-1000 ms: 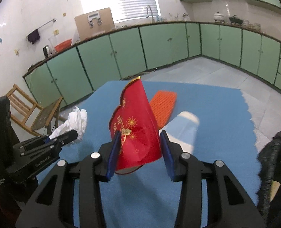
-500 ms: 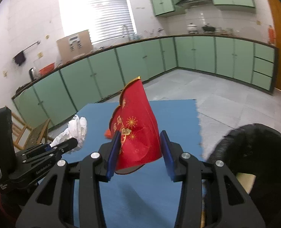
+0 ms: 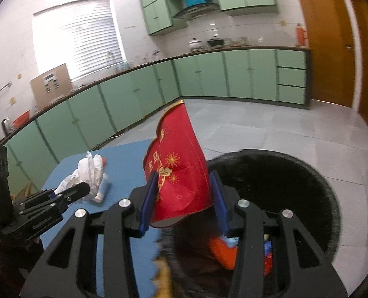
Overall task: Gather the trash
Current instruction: 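Carry tissue and red cup over the bin and open both tools, then return both tools to the table above the remaining trash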
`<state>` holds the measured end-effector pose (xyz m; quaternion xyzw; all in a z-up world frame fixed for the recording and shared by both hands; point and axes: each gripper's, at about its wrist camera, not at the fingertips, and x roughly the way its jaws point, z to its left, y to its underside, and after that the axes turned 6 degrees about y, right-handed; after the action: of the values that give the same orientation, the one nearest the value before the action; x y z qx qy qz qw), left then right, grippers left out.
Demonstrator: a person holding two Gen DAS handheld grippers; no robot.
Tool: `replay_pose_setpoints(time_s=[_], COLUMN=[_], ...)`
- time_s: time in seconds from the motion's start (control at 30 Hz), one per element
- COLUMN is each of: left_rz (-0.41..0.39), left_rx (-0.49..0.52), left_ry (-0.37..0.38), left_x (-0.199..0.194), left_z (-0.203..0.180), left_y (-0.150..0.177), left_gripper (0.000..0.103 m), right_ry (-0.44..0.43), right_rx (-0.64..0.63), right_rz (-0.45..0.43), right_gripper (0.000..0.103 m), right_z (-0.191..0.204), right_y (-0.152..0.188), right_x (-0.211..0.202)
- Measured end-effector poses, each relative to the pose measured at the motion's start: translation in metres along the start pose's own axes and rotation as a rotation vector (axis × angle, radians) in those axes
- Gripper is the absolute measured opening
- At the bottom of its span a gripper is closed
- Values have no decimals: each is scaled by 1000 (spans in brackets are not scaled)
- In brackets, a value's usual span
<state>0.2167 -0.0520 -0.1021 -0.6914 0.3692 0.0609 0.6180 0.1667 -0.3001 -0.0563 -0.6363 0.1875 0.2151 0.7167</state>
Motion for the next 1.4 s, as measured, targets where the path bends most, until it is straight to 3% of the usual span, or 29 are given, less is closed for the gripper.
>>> replay_pose_setpoints(time_s=[0.33,0.67,0.73,0.77,0.9,1.0,1.17,1.4], left_rz=[46,105,119,122,114,101,53,-9], left_rx=[62,98,95,91,81,68,48,-10], left_ry=[121,172,178,183,189,173,107,-49], left_x=[58,106,112,114,113,105,77,15], left_z=[-67,-98,-98,-98,-95,-87,-63,11], left_y=[1,3,4,4,4,4,0,2], left_gripper=[21,22,27,36,51,58,75,79], right_ry=[88,174,197,209,247,280,253,122], right_rx=[38,78,82,84,99,96,110,61], right_rz=[12,69,86,92,97,78,76,54], right_gripper=[40,43,45,46,71,91,95,96], right_z=[-61,-105,-111,-113,-117,-111,-89,-21], right_y=[23,40,44,46,47,47,38,23], right_x=[6,31,35,37,39,32,24,30])
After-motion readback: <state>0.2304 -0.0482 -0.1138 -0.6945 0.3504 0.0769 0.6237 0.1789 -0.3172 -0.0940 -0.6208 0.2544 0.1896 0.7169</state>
